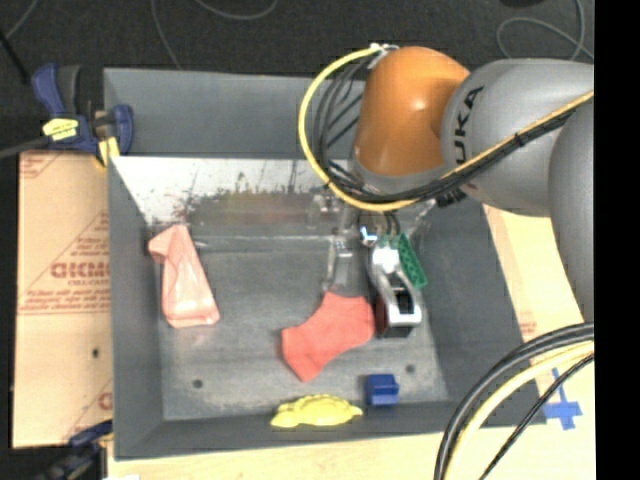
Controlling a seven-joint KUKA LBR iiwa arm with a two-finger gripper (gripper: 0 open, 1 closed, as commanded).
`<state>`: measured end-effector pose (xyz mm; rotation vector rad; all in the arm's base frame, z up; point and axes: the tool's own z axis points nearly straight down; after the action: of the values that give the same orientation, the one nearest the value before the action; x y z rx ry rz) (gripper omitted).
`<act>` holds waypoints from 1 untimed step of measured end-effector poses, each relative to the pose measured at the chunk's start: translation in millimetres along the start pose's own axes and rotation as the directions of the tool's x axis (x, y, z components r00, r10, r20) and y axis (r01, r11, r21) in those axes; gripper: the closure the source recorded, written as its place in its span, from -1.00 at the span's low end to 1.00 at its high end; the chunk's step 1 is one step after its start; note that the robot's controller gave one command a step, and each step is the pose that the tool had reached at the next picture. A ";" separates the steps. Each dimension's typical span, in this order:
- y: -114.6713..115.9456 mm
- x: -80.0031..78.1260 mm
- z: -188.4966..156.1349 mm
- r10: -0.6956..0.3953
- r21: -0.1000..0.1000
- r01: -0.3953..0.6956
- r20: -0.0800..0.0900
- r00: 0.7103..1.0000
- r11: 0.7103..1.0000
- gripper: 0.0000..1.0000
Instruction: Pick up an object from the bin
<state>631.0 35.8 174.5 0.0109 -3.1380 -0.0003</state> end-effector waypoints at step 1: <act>0.1 -1.4 -5.3 0.000 -0.001 0.000 0.008 1.000 1.000 -1.00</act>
Offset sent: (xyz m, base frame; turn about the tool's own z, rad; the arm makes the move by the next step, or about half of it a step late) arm -0.0147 -0.0509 -0.1045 -0.1958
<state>632.4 35.8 179.8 0.0104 -3.1459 -0.0012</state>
